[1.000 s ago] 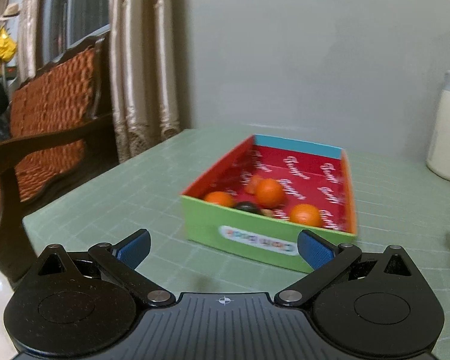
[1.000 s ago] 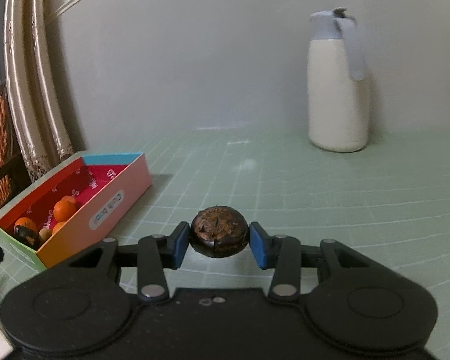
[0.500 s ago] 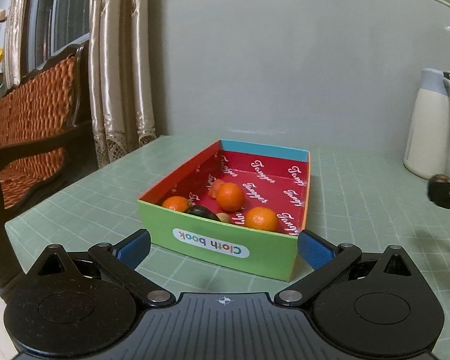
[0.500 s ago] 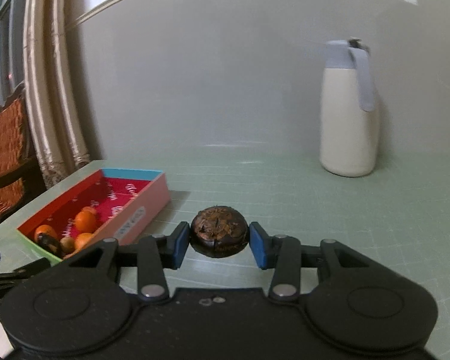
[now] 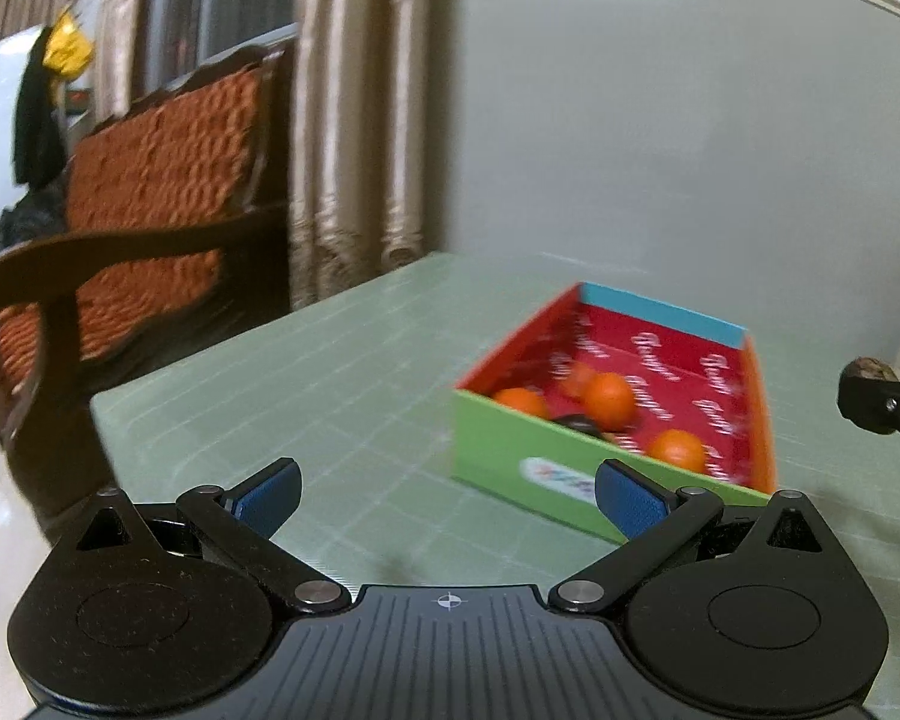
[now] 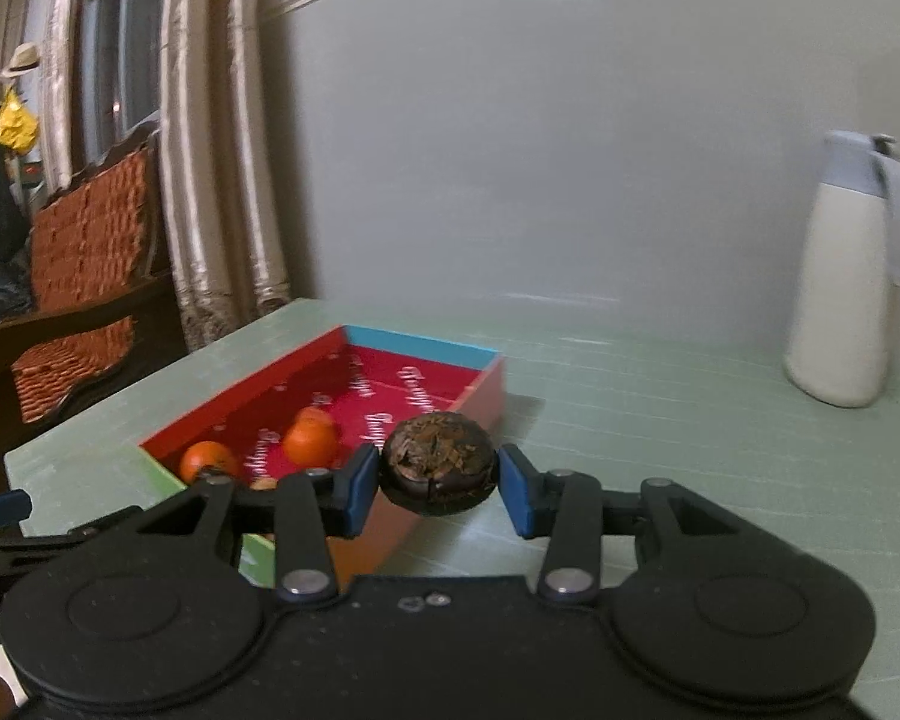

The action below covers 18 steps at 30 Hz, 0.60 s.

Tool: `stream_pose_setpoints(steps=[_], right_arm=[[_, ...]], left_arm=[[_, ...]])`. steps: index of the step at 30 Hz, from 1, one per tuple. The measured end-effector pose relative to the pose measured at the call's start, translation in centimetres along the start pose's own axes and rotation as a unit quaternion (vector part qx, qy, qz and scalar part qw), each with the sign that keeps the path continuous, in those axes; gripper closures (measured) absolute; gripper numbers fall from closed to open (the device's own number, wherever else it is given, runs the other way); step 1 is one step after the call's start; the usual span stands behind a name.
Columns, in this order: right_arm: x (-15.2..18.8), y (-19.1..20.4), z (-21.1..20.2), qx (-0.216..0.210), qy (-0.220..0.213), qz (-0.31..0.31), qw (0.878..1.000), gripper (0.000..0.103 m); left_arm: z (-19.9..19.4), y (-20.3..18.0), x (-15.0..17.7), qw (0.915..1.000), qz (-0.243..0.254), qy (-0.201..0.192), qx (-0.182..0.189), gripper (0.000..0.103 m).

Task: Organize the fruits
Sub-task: 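Carry the brown nut with the right tool into the box and open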

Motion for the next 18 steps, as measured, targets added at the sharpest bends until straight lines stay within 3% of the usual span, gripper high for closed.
stream_pose_setpoints(steps=[7, 18], right_arm=[[-0.2, 3.5, 1.7, -0.028, 0.008, -0.017, 0.999, 0.061], [-0.2, 7.2, 4.3, -0.05, 0.022, -0.037, 0.998, 0.061]], left_arm=[[0.8, 4.2, 0.3, 0.9989, -0.028, 0.008, -0.037, 0.0], [2.0, 8.3, 1.1, 0.9963, -0.052, 0.027, -0.062, 0.0]])
Point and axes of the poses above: each gripper's, at about its wrist camera, not at the fingertips, and z roughly the way its jaws point, y to its left, x to its underside, the point moved 9 cm from there along z, roughly the way its jaws point, and after that the axes turned 6 degrees about -y, right-handed, at the moved point
